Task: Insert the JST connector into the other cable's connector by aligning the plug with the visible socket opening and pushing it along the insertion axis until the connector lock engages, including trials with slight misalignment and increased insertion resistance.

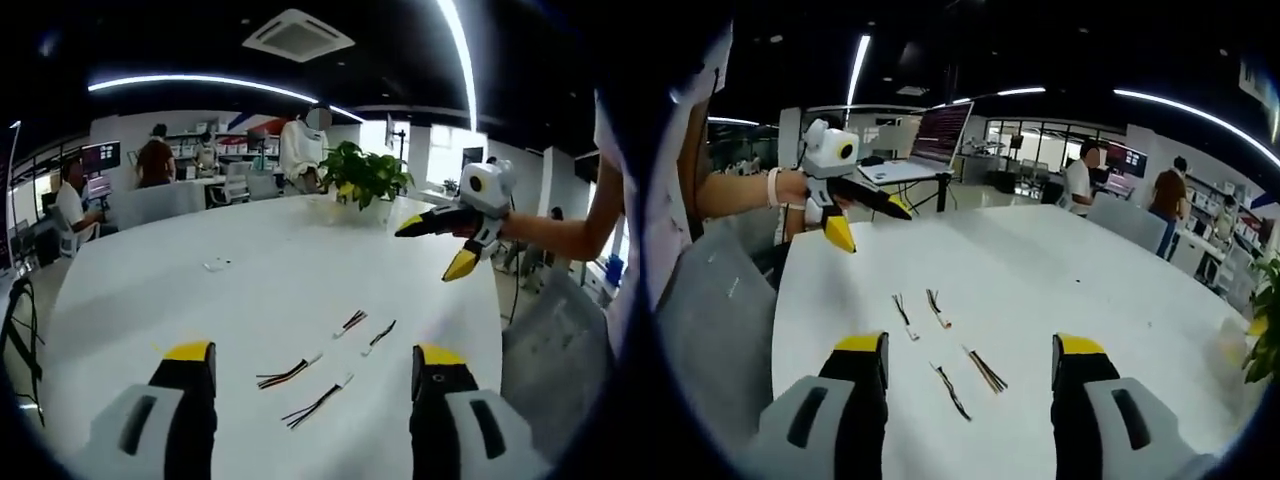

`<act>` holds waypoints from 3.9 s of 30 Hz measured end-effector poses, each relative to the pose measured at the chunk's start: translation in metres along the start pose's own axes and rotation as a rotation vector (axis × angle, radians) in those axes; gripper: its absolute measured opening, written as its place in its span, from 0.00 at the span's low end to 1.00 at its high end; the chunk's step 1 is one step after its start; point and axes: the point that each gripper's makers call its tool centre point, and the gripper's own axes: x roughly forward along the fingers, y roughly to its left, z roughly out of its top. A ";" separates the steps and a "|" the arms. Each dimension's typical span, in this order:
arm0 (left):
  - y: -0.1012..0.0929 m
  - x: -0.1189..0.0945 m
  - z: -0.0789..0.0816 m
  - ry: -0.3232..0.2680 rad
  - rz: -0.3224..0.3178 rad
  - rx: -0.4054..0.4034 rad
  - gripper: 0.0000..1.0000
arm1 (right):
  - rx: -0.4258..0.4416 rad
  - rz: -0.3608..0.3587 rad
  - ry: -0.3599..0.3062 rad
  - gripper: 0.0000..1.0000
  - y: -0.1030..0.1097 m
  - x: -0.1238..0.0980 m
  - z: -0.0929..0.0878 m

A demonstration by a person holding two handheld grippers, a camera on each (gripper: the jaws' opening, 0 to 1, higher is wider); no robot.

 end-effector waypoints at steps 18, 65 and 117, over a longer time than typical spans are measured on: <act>0.002 0.008 0.008 -0.039 -0.066 -0.020 0.74 | -0.029 0.079 0.014 0.53 0.002 0.022 -0.010; 0.006 0.057 0.006 -0.105 -0.309 -0.047 0.54 | 0.051 0.208 0.021 0.37 -0.003 0.075 -0.050; 0.012 0.114 -0.078 0.014 -0.455 -0.003 0.33 | 0.025 0.300 0.001 0.22 -0.013 0.121 -0.092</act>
